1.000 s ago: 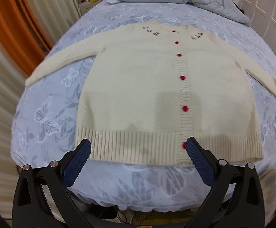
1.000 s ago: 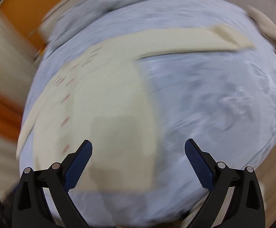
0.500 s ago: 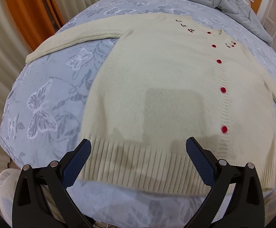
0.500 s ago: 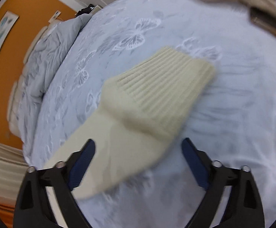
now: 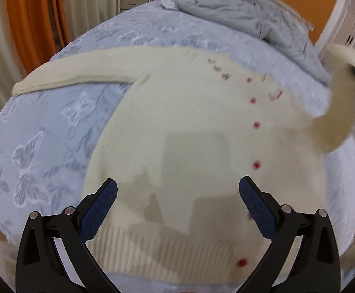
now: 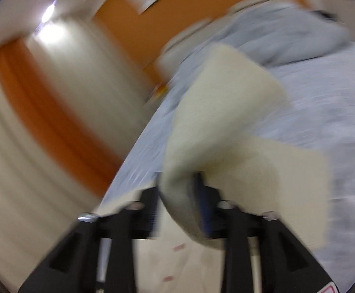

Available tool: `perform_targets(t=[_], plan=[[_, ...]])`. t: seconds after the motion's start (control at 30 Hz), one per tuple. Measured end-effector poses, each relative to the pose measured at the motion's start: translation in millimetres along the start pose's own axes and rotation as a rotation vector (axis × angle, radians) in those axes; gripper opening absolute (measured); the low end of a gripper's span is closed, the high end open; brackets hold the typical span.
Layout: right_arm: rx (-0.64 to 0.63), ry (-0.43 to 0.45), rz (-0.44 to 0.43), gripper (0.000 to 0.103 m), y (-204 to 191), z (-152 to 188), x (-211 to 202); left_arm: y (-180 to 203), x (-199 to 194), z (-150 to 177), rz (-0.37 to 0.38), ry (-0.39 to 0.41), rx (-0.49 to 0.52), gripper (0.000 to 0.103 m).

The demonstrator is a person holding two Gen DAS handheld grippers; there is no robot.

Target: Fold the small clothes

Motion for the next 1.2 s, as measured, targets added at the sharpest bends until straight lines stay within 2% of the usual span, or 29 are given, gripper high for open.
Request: perform_targets(t=[0.07, 0.1, 0.2, 0.23, 0.3, 0.4, 0.43, 0.5, 0.57, 0.6, 0.63, 0.67, 0.7, 0.73, 0.8, 0.83, 0.87, 0.93, 0.97, 1.03, 1.07, 1.1, 1.13, 1.2], plan=[[-0.124, -0.075, 0.041, 0.049, -26.9, 37.2, 36.6, 4.0, 6.3, -13.5, 0.038, -0.008, -0.034, 0.098], [-0.139, -0.092, 0.053, 0.049, -29.5, 47.8, 43.2, 5.1, 9.6, -18.7, 0.05, -0.014, -0.047, 0.098], [-0.037, -0.092, 0.1, 0.049, -5.5, 75.5, 29.3, 14.2, 30.9, -48.2, 0.129, -0.013, -0.089, 0.098], [-0.004, -0.081, 0.138, 0.05, 11.9, 79.3, 18.1, 16.3, 37.6, -53.5, 0.147, -0.011, -0.098, 0.098], [0.057, -0.069, 0.272, 0.052, 60.2, 84.2, -9.8, 21.8, 65.8, -66.4, 0.183, -0.031, -0.129, 0.098], [0.117, -0.077, 0.4, 0.054, 124.1, 84.2, -28.2, 25.4, 123.1, -72.0, 0.189, -0.136, -0.245, 0.098], [0.144, -0.073, 0.421, 0.056, 137.8, 88.3, -32.0, 27.5, 143.3, -72.7, 0.199, -0.162, -0.304, 0.098], [0.218, -0.08, 0.454, 0.057, 167.4, 93.0, -29.8, 26.4, 169.4, -71.0, 0.166, -0.181, -0.382, 0.095], [0.263, -0.096, 0.476, 0.058, 188.5, 96.1, -15.9, 29.3, 187.1, -71.8, 0.143, -0.183, -0.428, 0.079], [0.265, -0.105, 0.474, 0.053, 192.9, 97.7, -7.1, 29.6, 190.5, -72.5, 0.101, -0.176, -0.41, 0.058], [0.266, -0.114, 0.47, 0.018, 194.0, 100.1, -6.3, 33.1, 192.7, -78.0, 0.064, -0.156, -0.378, 0.024], [0.261, -0.111, 0.468, 0.011, 194.7, 97.9, -3.3, 37.7, 193.2, -83.8, 0.086, -0.15, -0.362, 0.01], [0.259, -0.063, 0.442, 0.01, 185.3, 84.3, -9.3, 45.3, 190.9, -95.0, 0.144, -0.13, -0.348, 0.01], [0.261, -0.001, 0.401, 0.01, 178.3, 69.7, -14.0, 48.1, 183.7, -109.7, 0.174, -0.078, -0.329, 0.01], [0.223, 0.096, 0.367, 0.009, 162.4, 51.4, -32.0, 53.0, 169.2, -128.7, 0.205, 0.006, -0.273, 0.01], [0.206, 0.109, 0.381, 0.009, 164.1, 53.0, -35.1, 52.6, 168.7, -132.1, 0.204, 0.023, -0.239, 0.01], [0.201, 0.087, 0.409, 0.009, 173.0, 61.7, -32.6, 50.7, 178.3, -126.2, 0.194, 0.0, -0.215, 0.011], [0.254, -0.091, 0.519, 0.009, 212.4, 106.4, -13.1, 42.9, 204.2, -103.0, 0.162, -0.086, -0.214, 0.011], [0.274, -0.074, 0.513, 0.009, 216.4, 110.6, -17.4, 37.4, 216.2, -87.0, 0.137, -0.13, -0.225, 0.011], [0.259, 0.011, 0.54, 0.013, 197.9, 91.5, -35.6, 35.5, 211.1, -82.6, 0.179, -0.066, -0.25, 0.013], [0.227, 0.056, 0.527, 0.013, 183.3, 80.2, -41.5, 34.8, 209.7, -80.3, 0.187, -0.064, -0.259, 0.013], [0.177, 0.078, 0.478, 0.013, 159.9, 69.9, -41.6, 34.3, 208.9, -78.3, 0.194, -0.063, -0.27, 0.014], [0.141, 0.06, 0.461, 0.012, 149.6, 69.5, -36.0, 33.7, 209.6, -77.4, 0.205, -0.061, -0.285, 0.014], [0.072, -0.064, 0.497, 0.012, 153.0, 90.0, -10.3, 29.5, 206.4, -78.7, 0.217, -0.063, -0.313, 0.015]])
Point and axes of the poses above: each gripper's, at about its wrist camera, not at the fingertips, and x roughly the way its jaws point, y to its right, z to its underside, the point moved 8 cm from there along x, roughly the way its jaws point, and after that the axes turned 12 degrees about y, right-handed, at the moved point
